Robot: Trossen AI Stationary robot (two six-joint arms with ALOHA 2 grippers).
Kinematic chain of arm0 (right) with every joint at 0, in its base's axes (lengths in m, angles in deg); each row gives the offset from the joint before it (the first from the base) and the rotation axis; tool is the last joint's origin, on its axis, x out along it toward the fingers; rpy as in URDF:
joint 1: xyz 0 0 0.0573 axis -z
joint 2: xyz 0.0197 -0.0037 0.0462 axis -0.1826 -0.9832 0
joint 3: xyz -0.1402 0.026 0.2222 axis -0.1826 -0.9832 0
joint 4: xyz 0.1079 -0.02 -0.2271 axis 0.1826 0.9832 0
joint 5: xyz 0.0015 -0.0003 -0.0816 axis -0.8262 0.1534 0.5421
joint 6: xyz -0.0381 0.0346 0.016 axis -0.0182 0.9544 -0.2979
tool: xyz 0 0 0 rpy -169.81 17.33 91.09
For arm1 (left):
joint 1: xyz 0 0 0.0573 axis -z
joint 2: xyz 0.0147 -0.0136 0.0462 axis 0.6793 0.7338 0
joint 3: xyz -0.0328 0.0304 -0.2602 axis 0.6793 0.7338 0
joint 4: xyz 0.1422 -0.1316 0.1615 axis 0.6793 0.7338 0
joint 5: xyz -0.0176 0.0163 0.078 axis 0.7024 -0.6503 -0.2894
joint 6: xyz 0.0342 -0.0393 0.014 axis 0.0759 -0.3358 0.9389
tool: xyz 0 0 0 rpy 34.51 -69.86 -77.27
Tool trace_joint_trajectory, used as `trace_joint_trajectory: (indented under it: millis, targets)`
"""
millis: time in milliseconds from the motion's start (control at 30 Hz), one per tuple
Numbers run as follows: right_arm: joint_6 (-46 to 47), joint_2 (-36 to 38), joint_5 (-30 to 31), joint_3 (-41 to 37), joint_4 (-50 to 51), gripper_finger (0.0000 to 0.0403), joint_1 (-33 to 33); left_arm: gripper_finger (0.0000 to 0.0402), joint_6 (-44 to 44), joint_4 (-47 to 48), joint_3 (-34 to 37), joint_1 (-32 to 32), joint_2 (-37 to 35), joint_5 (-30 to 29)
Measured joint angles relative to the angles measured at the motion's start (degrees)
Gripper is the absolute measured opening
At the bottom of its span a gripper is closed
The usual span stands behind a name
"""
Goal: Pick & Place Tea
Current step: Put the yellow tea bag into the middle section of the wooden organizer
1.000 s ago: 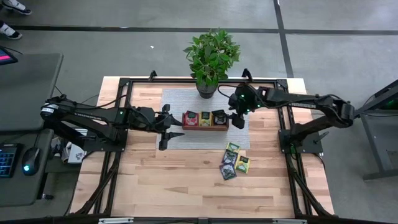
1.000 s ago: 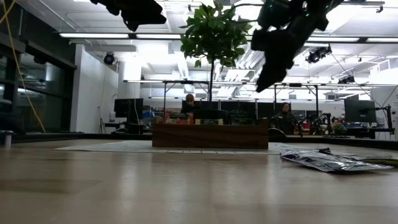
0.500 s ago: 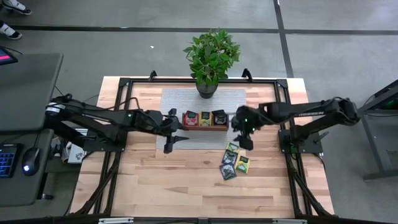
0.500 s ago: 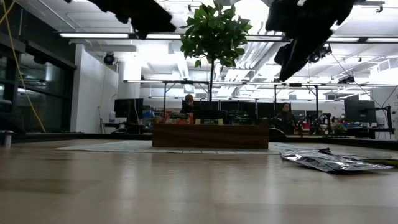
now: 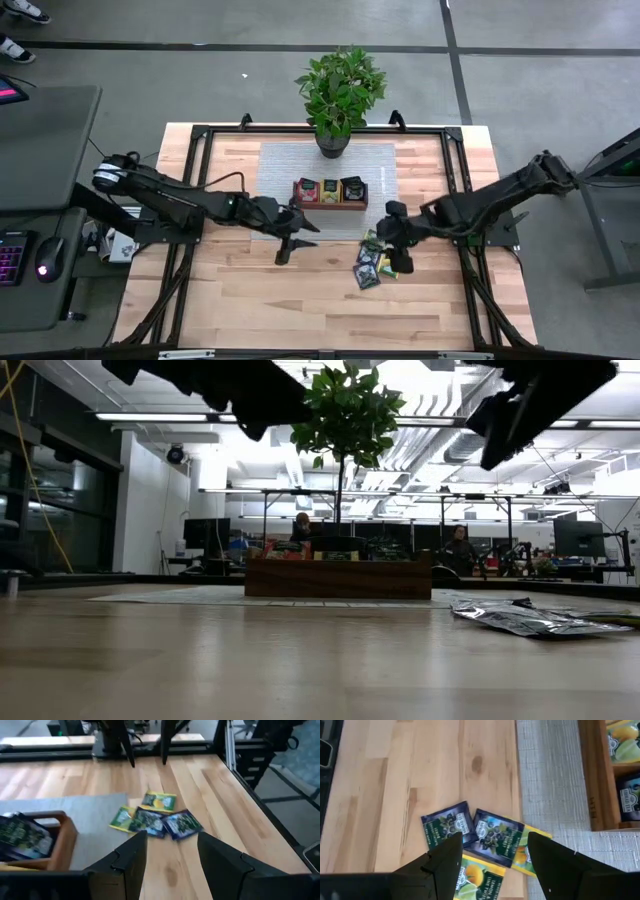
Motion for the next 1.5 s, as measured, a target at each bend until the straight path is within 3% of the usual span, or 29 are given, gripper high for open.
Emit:
trace_joint_trajectory:
  millis: [300, 633, 867, 1133, 1500]
  targets:
    - [12.7, -8.5, 4.9, -0.1, -3.6, 0.0220, -9.5, 0.0172, -2.6, -6.9, 0.0, 1.6, 4.6, 0.6]
    - [46.6, -15.3, 4.9, -0.1, -7.2, 0.0220, -12.6, 0.0172, -13.4, -11.2, -0.1, 1.6, 10.4, 1.8]
    - [63.1, -16.8, 6.2, -0.1, -10.4, 0.0220, -12.6, 0.0172, -17.6, -18.4, -0.2, 1.6, 15.2, 4.7]
    - [67.6, -16.8, 6.0, -0.1, -0.2, 0.0220, -13.3, 0.0172, -17.7, -19.2, -3.8, 1.6, 19.9, 8.0]
    - [75.4, -16.7, 6.0, -0.1, 6.2, 0.0220, -20.3, 0.0172, -14.4, -15.5, -11.2, 1.5, 21.3, 9.9]
